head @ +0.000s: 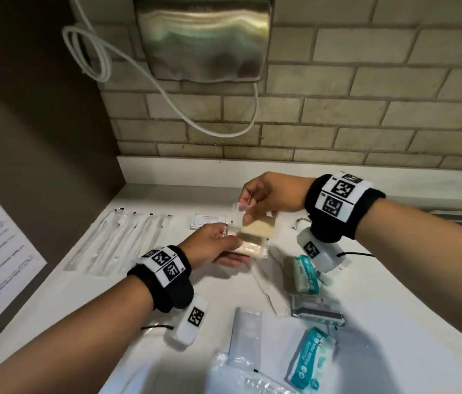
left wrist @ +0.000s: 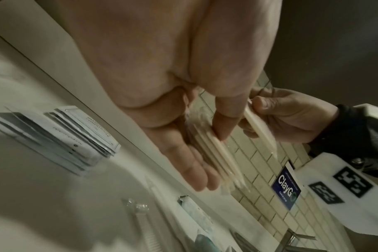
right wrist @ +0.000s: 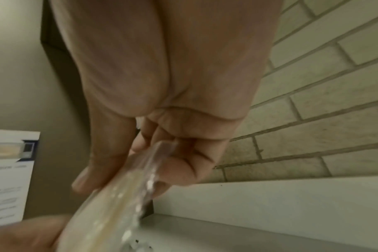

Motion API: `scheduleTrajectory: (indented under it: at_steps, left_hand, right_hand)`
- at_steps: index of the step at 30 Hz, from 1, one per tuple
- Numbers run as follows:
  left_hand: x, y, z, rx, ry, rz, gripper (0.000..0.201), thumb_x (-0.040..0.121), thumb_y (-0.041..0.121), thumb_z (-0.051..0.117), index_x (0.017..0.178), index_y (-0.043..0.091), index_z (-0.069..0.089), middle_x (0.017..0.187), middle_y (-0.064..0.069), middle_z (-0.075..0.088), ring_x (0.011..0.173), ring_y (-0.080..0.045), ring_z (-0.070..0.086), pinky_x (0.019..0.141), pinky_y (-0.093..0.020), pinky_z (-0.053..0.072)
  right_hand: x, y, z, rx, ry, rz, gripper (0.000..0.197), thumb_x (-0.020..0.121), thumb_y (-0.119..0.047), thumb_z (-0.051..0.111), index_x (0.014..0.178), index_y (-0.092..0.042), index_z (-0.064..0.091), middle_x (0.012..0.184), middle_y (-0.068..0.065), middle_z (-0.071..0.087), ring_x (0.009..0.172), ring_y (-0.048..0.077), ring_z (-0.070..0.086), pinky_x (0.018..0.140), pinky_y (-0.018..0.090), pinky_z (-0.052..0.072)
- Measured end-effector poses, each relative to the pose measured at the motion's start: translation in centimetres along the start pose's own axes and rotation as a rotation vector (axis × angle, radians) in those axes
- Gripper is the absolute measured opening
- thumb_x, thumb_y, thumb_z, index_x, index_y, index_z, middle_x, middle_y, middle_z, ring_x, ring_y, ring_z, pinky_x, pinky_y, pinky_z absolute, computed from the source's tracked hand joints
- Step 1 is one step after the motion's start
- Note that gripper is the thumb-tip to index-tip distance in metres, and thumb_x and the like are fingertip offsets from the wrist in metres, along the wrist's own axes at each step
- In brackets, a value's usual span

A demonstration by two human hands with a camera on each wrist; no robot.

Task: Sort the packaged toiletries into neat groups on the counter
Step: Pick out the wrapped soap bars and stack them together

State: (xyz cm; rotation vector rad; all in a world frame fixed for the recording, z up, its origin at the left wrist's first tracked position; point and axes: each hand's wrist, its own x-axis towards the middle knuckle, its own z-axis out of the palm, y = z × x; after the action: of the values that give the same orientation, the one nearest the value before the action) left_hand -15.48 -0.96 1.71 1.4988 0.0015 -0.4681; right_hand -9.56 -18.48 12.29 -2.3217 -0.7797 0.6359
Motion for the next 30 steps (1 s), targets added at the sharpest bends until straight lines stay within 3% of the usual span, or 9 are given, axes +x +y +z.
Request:
scheduleTrajectory:
  at_steps: [5,9,12,15,18,21,24,27,30]
  left_hand:
    - [-1.1,-0.4,-0.7,-0.043,0.030,0.013,0.027,0.096,0.002,0.051,0.122,-0.005,0.047,0.102,-0.027,0.068,0.079,-0.026,0.073,0.066,-0.028,0.061]
    - [-1.5,-0.7,-1.5,-0.089,0.075,0.028,0.031,0.097,0.001,0.050,0.125,-0.009,0.044,0.098,-0.024,0.068,0.074,-0.022,0.074,0.063,-0.027,0.061]
    - [-1.5,-0.7,-1.7,-0.103,0.073,0.034,0.029,0.097,0.001,0.049,0.124,-0.007,0.046,0.096,-0.022,0.069,0.072,-0.021,0.074,0.061,-0.026,0.060]
    - [-1.5,-0.7,-1.9,-0.101,0.067,0.037,0.025,0.096,0.002,0.051,0.120,-0.004,0.051,0.099,-0.023,0.069,0.075,-0.023,0.074,0.061,-0.026,0.060]
    - [-1.3,-0.7,-2.1,-0.099,0.075,0.037,0.026,0.096,0.002,0.052,0.120,-0.004,0.051,0.100,-0.025,0.069,0.076,-0.025,0.074,0.061,-0.027,0.060]
    - [-1.0,-0.5,-2.1,-0.091,0.073,0.044,0.025,0.096,0.003,0.052,0.120,-0.003,0.051,0.103,-0.027,0.068,0.076,-0.024,0.074,0.061,-0.027,0.060]
    - [-0.9,-0.3,-2.2,-0.081,0.072,0.050,0.023,0.096,0.003,0.051,0.118,-0.003,0.051,0.103,-0.027,0.068,0.075,-0.023,0.074,0.062,-0.026,0.060]
    - [-0.8,-0.3,-2.5,-0.071,0.074,0.040,0.025,0.096,0.003,0.051,0.120,-0.006,0.051,0.107,-0.030,0.067,0.076,-0.023,0.074,0.063,-0.026,0.060]
    - [-0.8,-0.2,-2.7,-0.080,0.080,0.037,0.027,0.096,0.003,0.052,0.121,-0.007,0.049,0.108,-0.030,0.067,0.078,-0.024,0.074,0.064,-0.026,0.061]
  right_hand:
    - [1.5,-1.0,1.5,-0.098,-0.028,0.053,0.025,0.084,-0.016,0.072,0.107,-0.011,0.064,0.084,0.009,0.063,0.063,0.011,0.051,0.053,0.016,0.043]
    - [1.9,-1.5,2.2,-0.157,-0.070,0.103,0.030,0.083,-0.001,0.067,0.111,-0.007,0.063,0.078,0.002,0.059,0.066,0.012,0.054,0.062,0.020,0.046]
    - [2.0,-1.6,2.3,-0.183,-0.058,0.106,0.029,0.077,0.003,0.071,0.102,-0.009,0.065,0.079,0.000,0.063,0.070,0.014,0.055,0.063,0.020,0.045]
    - [1.8,-1.6,2.1,-0.148,-0.012,0.083,0.017,0.081,-0.001,0.070,0.090,-0.014,0.065,0.078,0.002,0.063,0.071,0.016,0.056,0.067,0.023,0.048]
    - [1.5,-1.8,1.9,-0.171,0.018,0.083,0.015,0.089,-0.010,0.063,0.102,-0.018,0.065,0.091,0.003,0.061,0.076,0.017,0.056,0.071,0.034,0.054]
    - [1.4,-1.9,1.9,-0.128,0.008,0.134,0.023,0.092,-0.010,0.060,0.114,-0.014,0.062,0.097,0.006,0.059,0.081,0.022,0.058,0.070,0.037,0.058]
    - [1.3,-1.8,1.9,-0.085,-0.014,0.155,0.033,0.090,-0.006,0.063,0.123,-0.010,0.058,0.106,0.009,0.058,0.085,0.024,0.060,0.070,0.033,0.058]
    - [1.2,-1.4,1.8,-0.061,-0.045,0.179,0.043,0.085,-0.004,0.068,0.126,-0.011,0.057,0.107,0.005,0.058,0.077,0.016,0.058,0.071,0.024,0.053]
    - [1.2,-0.8,1.8,0.031,-0.036,0.191,0.032,0.081,-0.002,0.072,0.110,-0.012,0.062,0.094,0.006,0.063,0.065,0.011,0.059,0.062,0.018,0.053]
